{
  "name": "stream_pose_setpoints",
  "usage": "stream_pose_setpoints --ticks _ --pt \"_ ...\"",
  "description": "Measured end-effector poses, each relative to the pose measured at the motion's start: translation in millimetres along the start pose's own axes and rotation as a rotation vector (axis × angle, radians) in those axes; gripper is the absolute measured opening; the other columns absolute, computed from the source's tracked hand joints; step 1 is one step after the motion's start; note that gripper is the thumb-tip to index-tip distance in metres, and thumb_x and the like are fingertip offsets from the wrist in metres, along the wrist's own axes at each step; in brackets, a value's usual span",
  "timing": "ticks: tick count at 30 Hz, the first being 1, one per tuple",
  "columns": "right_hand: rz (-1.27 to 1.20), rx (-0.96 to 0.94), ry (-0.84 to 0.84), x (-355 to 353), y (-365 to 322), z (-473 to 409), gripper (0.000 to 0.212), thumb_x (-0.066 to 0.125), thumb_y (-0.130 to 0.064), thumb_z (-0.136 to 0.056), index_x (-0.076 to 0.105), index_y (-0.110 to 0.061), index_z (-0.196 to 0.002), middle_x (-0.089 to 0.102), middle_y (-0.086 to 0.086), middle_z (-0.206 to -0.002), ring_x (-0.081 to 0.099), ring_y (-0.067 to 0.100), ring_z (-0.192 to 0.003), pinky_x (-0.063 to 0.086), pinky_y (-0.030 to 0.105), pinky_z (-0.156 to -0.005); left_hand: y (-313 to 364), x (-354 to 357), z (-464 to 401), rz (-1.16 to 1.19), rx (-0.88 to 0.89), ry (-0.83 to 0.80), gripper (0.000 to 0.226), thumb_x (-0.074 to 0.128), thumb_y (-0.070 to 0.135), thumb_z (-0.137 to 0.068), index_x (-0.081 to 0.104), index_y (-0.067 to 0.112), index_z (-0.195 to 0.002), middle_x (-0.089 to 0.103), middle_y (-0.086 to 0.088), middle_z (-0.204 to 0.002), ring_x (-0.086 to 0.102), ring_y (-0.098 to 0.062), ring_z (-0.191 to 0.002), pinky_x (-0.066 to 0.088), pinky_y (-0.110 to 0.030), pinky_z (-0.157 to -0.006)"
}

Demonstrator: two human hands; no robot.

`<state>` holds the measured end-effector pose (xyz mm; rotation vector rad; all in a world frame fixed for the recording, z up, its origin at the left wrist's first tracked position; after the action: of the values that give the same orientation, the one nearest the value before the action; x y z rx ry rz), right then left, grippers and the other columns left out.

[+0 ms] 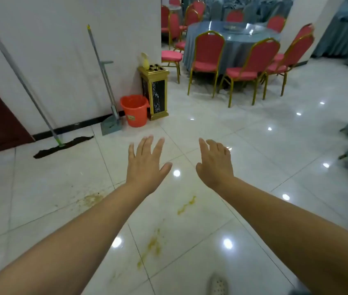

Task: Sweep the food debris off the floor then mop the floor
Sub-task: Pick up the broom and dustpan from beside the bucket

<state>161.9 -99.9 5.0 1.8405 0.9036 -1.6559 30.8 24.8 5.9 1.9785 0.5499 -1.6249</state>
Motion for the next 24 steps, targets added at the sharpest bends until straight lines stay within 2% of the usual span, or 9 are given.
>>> stream_pose_setpoints --ticks 4,13,18,24 --pt "-0.012 0.018 -0.022 11 72 -26 0.069 0.047 -0.017 -0.088 0.02 -0.014 -0.151 0.034 0.008 -0.148 0.034 0.026 -0.133 0.024 0.038 -0.114 53 33 -35 -0.005 0.029 -0.05 0.071 0.031 0.054 -0.094 0.0 0.026 -0.152 0.002 -0.007 -0.161 -0.001 -0.021 -0.149 -0.005 -0.046 -0.119" --pt "-0.025 0.021 -0.139 37 231 -89 0.064 0.046 -0.019 -0.092 0.018 -0.015 -0.15 0.034 0.004 -0.146 0.037 0.021 -0.129 0.03 0.033 -0.109 163 99 -118 0.103 -0.12 -0.108 0.07 0.04 0.045 -0.095 0.005 0.025 -0.152 0.006 -0.007 -0.16 0.002 -0.02 -0.149 -0.002 -0.044 -0.12" --pt "-0.046 0.027 -0.219 55 270 -125 0.064 0.045 -0.019 -0.093 0.018 -0.014 -0.151 0.034 0.006 -0.146 0.039 0.022 -0.127 0.032 0.032 -0.105 187 119 -154 0.12 -0.175 -0.14 0.069 0.042 0.043 -0.095 0.008 0.025 -0.152 0.007 -0.007 -0.16 0.003 -0.02 -0.148 -0.003 -0.042 -0.12" --pt "-0.069 -0.014 -0.254 80 286 -181 0.061 0.046 -0.021 -0.094 0.022 -0.014 -0.15 0.036 0.004 -0.144 0.04 0.021 -0.126 0.033 0.031 -0.103 193 141 -213 0.106 -0.192 -0.151 0.069 0.042 0.043 -0.095 0.008 0.025 -0.152 0.007 -0.007 -0.159 0.003 -0.02 -0.148 -0.002 -0.042 -0.12"
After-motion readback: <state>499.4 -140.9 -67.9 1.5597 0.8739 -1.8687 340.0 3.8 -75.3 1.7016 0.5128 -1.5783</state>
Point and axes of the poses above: each hand's wrist, its own z-axis away from the middle knuckle, its own x-axis out of the palm, y = z × x, the point moved 4 cm from there along -z, towards the middle knuckle
